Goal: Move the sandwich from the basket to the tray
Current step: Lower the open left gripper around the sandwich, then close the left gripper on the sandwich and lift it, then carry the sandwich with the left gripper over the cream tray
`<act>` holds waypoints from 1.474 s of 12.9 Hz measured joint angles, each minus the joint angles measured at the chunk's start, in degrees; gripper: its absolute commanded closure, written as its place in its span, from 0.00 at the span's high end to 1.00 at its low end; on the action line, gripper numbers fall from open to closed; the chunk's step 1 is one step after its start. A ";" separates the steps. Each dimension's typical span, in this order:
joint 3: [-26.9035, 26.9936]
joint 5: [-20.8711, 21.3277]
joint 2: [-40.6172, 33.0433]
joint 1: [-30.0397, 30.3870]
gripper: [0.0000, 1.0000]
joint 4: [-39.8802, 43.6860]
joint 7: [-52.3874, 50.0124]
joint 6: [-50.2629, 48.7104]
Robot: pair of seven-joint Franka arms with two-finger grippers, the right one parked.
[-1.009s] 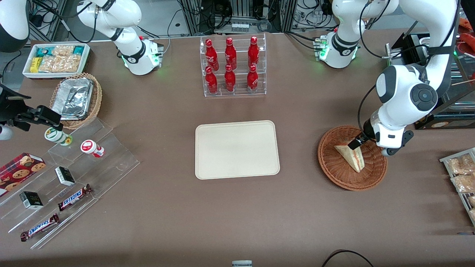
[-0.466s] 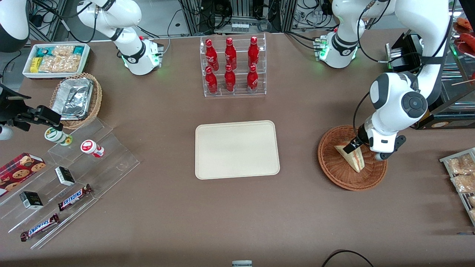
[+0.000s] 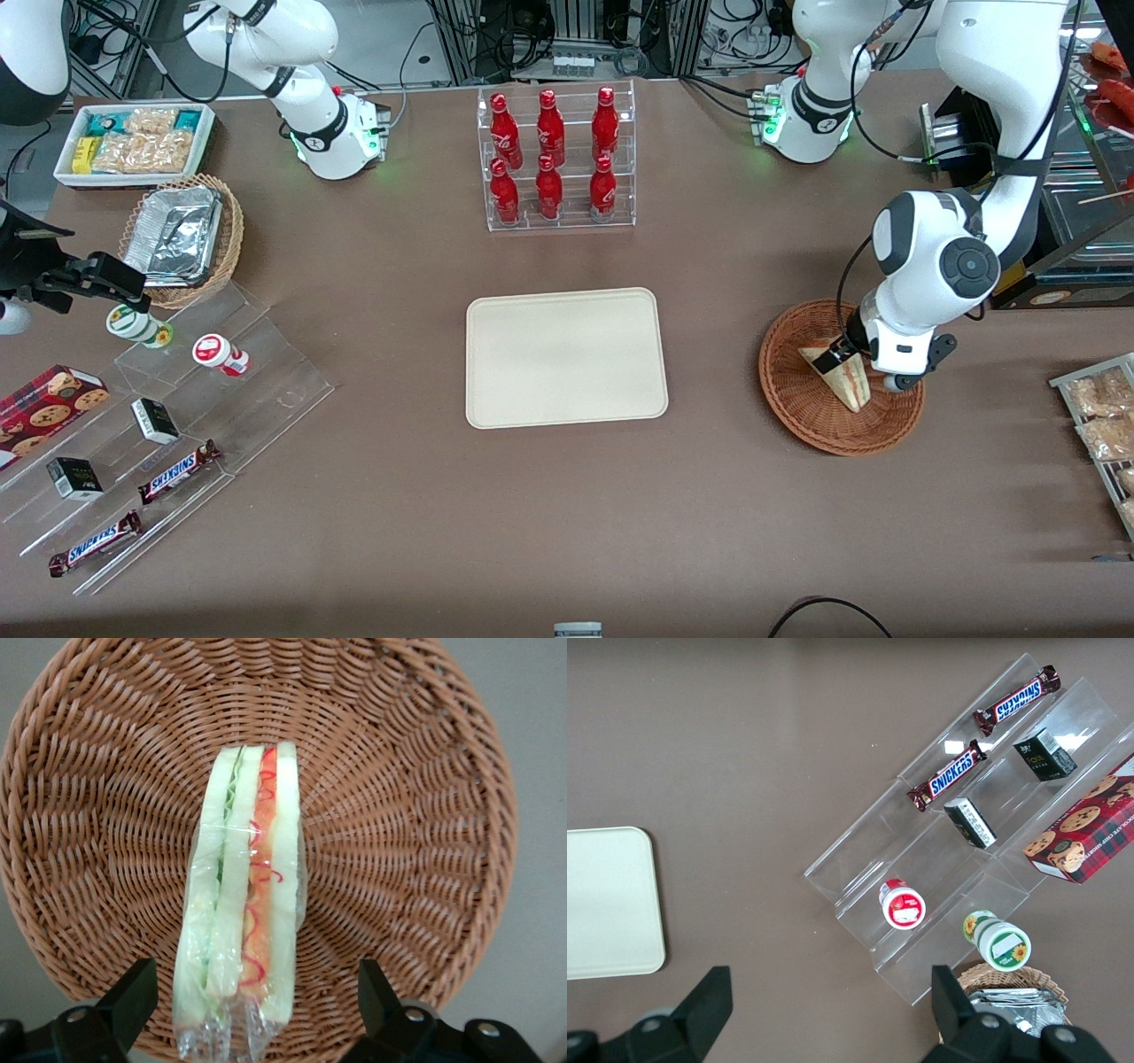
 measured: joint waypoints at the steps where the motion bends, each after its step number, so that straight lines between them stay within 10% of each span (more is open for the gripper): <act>1: 0.01 0.71 0.46 0.00 1.00 0.00 0.00 0.05; 2: 0.02 1.12 0.88 0.00 0.94 0.00 0.00 0.12; 5: 0.04 1.34 1.50 0.00 0.07 0.00 -0.01 0.28; 6: 0.07 1.36 1.56 0.00 0.00 0.00 -0.01 0.29; 19: -3.17 4.17 -1.41 -8.78 0.00 9.91 6.23 -15.66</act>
